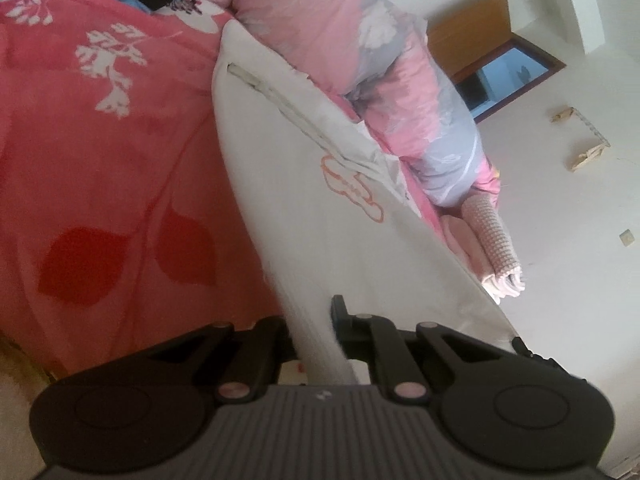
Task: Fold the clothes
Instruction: 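Grasp the white shirt edge with the right gripper while the left gripper holds the hem, then lift and fold the gripped shirt over with both grippers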
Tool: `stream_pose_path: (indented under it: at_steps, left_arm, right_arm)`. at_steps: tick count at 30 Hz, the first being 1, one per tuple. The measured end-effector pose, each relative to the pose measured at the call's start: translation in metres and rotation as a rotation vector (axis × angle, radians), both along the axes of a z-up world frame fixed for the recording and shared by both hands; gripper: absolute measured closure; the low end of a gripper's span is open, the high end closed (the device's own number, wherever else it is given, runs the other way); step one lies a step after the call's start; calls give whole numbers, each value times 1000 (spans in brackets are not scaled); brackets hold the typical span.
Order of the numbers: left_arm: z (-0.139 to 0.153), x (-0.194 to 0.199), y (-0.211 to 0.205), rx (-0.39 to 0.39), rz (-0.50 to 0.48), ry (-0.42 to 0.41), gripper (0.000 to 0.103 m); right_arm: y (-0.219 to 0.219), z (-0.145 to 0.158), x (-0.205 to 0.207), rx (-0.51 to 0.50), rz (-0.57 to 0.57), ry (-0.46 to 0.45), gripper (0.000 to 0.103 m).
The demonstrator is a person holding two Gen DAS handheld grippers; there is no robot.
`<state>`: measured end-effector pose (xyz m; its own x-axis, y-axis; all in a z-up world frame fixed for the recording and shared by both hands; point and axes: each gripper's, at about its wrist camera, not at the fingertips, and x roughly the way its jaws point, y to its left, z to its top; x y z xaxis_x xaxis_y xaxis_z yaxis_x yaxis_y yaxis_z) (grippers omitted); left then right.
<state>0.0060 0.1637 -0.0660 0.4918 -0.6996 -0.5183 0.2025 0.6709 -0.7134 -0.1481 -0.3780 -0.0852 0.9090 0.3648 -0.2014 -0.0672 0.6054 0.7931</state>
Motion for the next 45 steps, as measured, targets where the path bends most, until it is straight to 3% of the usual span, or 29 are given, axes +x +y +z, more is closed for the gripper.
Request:
stream_pose_path:
  at_steps: [15,22,26,34,39,45]
  left_arm:
    - [15,-72,19,-42,-56,-36,97]
    - [24,-113,33,-70,-72,-52,97]
    - [24,-110,33,-88,-74,-55,97]
    - [39,-66,25,-116,-70,-102,96]
    - [53,-25,19,-126,-40,-161,96]
    - [56,47,10,-68,21,-206,96]
  right_arm:
    - [-12,15,-89,40,-11,-41,100]
    - [3,13,-147,97,-40,-3,100]
    - [6,10,-160,130,-53,20,100]
    - [0,35,-112,110,-27,-59,100]
    - [-8,54,-57,97,-30,-108,99]
    - [-11,72,29,33,-37,-141,99]
